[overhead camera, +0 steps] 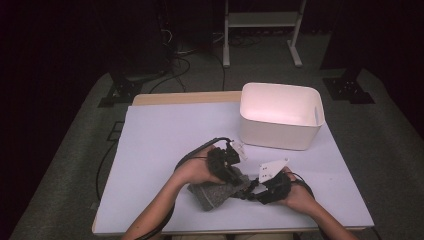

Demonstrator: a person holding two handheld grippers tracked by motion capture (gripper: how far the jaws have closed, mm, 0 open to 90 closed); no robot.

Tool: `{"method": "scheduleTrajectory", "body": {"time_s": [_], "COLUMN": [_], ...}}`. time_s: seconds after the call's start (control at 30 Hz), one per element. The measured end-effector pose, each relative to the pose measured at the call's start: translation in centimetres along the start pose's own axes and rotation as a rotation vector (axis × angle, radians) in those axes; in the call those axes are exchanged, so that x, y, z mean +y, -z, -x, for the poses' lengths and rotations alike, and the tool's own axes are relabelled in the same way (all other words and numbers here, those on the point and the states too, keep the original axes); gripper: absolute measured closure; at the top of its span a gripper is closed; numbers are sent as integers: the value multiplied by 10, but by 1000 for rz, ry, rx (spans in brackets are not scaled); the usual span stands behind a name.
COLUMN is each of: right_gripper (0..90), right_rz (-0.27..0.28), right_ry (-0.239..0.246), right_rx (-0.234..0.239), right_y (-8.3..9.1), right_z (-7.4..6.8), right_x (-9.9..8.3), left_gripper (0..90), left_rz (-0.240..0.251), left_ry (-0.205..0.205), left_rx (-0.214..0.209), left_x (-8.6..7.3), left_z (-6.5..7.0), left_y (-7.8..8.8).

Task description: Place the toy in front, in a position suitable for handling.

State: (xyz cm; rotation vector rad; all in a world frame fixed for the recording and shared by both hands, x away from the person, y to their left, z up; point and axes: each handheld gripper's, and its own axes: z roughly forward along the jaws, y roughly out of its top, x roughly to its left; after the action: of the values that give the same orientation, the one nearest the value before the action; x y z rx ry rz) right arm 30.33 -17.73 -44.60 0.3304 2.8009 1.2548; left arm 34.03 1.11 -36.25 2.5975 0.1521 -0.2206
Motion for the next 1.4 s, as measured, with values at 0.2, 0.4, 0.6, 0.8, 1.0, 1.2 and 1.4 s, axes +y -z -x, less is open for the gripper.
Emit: {"method": "scheduleTrajectory", "body": {"time_s": [0.2, 0.4, 0.6, 0.8, 1.0, 1.2, 1.4], "right_gripper": [574, 574, 573, 574, 572, 461, 460], "right_rz": [1, 3, 4, 6, 2, -5, -57], "right_ry": [2, -6, -11, -14, -19, -19, 17], "right_rx": [0, 9, 9, 16, 19, 20, 39], "right_y": [0, 0, 0, 0, 0, 0, -12], "right_z": [0, 1, 1, 3, 3, 5, 5], "right_x": [0, 0, -1, -1, 0, 11, 30], "left_gripper": [824, 825, 823, 817, 817, 817, 818], "left_rz": [-4, 27, 31, 50, 89, 108, 111], "left_ry": [-31, -10, 30, 89, 126, 118, 108], "left_rx": [-24, -22, 1, 38, 38, 11, 5], "left_x": [17, 2, -23, -58, -77, -73, -67], "left_z": [4, 1, -2, -5, -6, -7, -7], "left_y": [-13, -5, 11, 32, 40, 31, 28]}}
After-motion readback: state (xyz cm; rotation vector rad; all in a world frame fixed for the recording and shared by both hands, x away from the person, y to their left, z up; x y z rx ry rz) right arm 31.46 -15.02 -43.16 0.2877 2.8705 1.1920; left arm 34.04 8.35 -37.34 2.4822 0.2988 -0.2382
